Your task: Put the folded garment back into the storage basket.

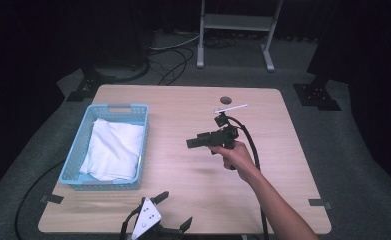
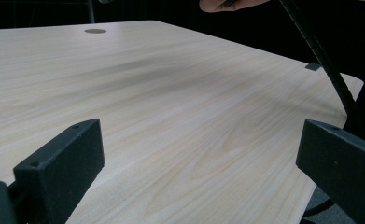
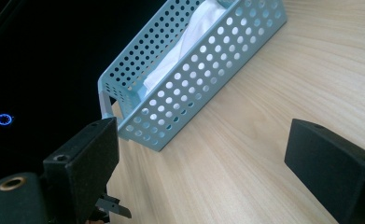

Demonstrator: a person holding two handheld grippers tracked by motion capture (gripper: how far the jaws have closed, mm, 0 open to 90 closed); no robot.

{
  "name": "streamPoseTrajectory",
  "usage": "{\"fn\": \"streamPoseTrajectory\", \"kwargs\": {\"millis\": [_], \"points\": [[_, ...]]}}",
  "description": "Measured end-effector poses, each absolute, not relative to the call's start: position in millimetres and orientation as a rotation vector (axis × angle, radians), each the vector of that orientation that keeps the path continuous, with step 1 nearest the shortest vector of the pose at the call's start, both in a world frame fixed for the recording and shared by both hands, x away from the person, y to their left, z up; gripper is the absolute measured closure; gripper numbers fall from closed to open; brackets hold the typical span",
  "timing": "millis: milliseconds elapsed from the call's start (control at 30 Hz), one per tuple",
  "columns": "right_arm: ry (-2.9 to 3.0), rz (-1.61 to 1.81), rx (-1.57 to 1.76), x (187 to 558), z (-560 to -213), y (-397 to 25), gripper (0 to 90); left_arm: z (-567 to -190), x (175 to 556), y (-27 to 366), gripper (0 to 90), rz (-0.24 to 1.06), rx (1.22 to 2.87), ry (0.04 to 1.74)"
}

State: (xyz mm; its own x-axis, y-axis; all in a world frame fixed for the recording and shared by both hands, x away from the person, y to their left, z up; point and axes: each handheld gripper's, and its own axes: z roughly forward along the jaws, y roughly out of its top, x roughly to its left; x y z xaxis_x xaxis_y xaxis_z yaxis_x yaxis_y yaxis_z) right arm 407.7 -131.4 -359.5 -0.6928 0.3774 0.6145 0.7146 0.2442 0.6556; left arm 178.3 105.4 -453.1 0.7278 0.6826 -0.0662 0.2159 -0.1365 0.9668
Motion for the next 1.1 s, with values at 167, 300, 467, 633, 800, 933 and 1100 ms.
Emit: {"fn": "streamPoseTrajectory", "kwargs": {"millis": [167,300,467,633,800,933,1100], "points": [[-2.191,-1.440,-1.019,406.7,-361.0,-137.4,10.0,-453.1,178.2,104.8,0.6,0.470,1.699,0.722],[-2.189,-1.447,-1.026,406.0,-362.7,-141.2,10.0,-453.3,178.4,104.9,0.6,0.470,1.700,0.723],[-2.196,-1.448,-1.034,405.2,-363.4,-146.0,10.0,-453.3,178.4,105.0,0.6,0.470,1.699,0.723],[-2.202,-1.447,-1.044,403.9,-365.0,-151.2,10.0,-453.5,178.4,104.7,0.6,0.469,1.704,0.723],[-2.194,-1.449,-1.054,402.6,-369.2,-157.2,9.9,-453.6,178.3,104.3,0.6,0.468,1.703,0.724],[-2.192,-1.447,-1.065,402.0,-373.4,-160.9,10.0,-453.7,178.4,104.3,0.6,0.468,1.704,0.724],[-2.198,-1.447,-1.066,400.7,-375.3,-164.3,9.9,-454.2,178.5,103.8,0.6,0.467,1.705,0.723]]}}
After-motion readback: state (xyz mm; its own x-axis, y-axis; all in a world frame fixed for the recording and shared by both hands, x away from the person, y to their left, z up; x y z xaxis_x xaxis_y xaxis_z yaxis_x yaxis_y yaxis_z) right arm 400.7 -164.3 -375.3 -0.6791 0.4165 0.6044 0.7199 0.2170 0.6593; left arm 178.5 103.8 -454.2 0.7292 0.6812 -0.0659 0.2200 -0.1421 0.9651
